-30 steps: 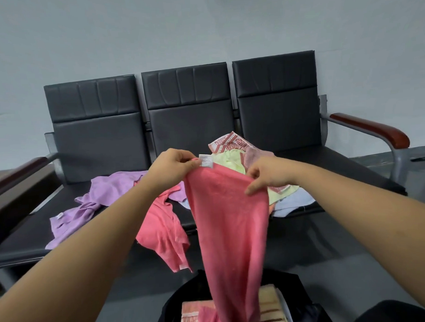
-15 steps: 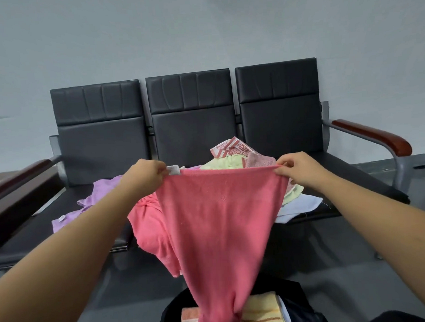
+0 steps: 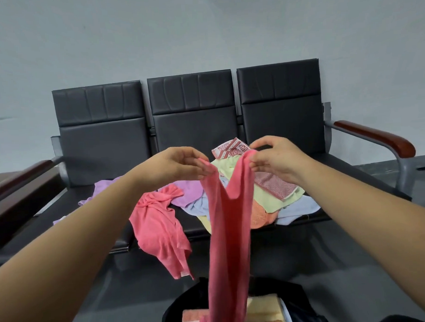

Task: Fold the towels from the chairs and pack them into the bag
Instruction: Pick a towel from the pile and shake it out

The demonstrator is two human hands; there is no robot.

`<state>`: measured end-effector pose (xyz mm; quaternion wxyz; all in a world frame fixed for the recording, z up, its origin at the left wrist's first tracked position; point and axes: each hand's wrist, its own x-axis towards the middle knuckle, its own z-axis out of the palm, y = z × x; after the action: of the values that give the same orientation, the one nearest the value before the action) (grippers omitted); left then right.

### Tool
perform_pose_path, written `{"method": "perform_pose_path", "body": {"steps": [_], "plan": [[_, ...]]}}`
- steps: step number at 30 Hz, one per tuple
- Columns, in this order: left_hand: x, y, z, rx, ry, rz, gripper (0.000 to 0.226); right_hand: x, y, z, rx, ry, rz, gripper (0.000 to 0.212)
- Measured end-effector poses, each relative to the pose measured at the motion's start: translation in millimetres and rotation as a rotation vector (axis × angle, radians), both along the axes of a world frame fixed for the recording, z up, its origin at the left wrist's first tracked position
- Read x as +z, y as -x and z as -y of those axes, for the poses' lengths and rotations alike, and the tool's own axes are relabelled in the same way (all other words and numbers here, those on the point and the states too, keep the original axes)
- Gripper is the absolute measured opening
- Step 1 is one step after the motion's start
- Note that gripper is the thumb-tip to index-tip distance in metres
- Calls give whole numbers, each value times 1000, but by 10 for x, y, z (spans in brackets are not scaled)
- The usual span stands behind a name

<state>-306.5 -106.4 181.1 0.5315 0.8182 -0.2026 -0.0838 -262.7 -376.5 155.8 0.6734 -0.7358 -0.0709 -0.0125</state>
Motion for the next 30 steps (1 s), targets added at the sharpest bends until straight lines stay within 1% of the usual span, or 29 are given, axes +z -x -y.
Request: {"method": "perform_pose_path", "body": {"steps": [1, 3, 4, 5, 7, 10, 12, 14, 15, 17, 20, 21, 22, 23, 24, 25, 26, 27, 29, 30], "plan": [[15, 0, 30, 5, -95, 51, 18, 27, 36, -60, 15, 1, 26, 23], [45, 18, 87, 45, -261, 163, 7, 55, 91, -158, 22, 30, 108, 18], [60, 25, 109, 74, -318, 220, 5, 60, 110, -200, 26, 54, 146, 15], [63, 29, 129, 115, -355, 280, 8, 59, 127, -239, 35, 73, 171, 11], [52, 32, 165, 203, -346, 357, 15, 60, 179, -308, 95, 72, 179, 10], [21, 28, 196, 220, -263, 370, 18, 77, 289, -384, 285, 86, 130, 15], [15, 33, 228, 228, -303, 419, 18, 71, 330, -419, 336, 215, 154, 17], [17, 42, 255, 240, -333, 455, 17, 54, 321, -453, 264, 361, 254, 16], [25, 55, 265, 227, -328, 439, 18, 51, 309, -465, 223, 361, 275, 16], [16, 59, 231, 161, -330, 309, 20, 76, 295, -466, 184, 259, 253, 15], [-53, 69, 103, 37, -465, 129, 16, 135, 256, -387, 194, 34, 154, 13], [-89, 62, 52, 33, -480, 92, 18, 146, 238, -334, 198, -32, 108, 8], [-129, 35, -3, 50, -473, 68, 20, 149, 208, -277, 187, -76, 66, 13], [-155, 22, -60, 80, -469, 64, 24, 138, 173, -222, 168, -104, 25, 24], [-182, -7, -124, 114, -471, 77, 31, 115, 142, -175, 137, -118, -12, 30], [-193, -17, -165, 148, -456, 84, 39, 87, 122, -143, 98, -125, -48, 30], [-188, -21, -188, 177, -439, 84, 45, 54, 98, -119, 58, -118, -78, 24], [-191, -49, -213, 209, -421, 96, 46, 25, 82, -105, 19, -99, -98, 16], [-177, -88, -216, 279, -464, 161, 33, -12, 57, -93, -39, -8, -90, 4], [-144, -118, -208, 321, -508, 216, 27, -5, 46, -92, -55, 28, -70, 5]]}}
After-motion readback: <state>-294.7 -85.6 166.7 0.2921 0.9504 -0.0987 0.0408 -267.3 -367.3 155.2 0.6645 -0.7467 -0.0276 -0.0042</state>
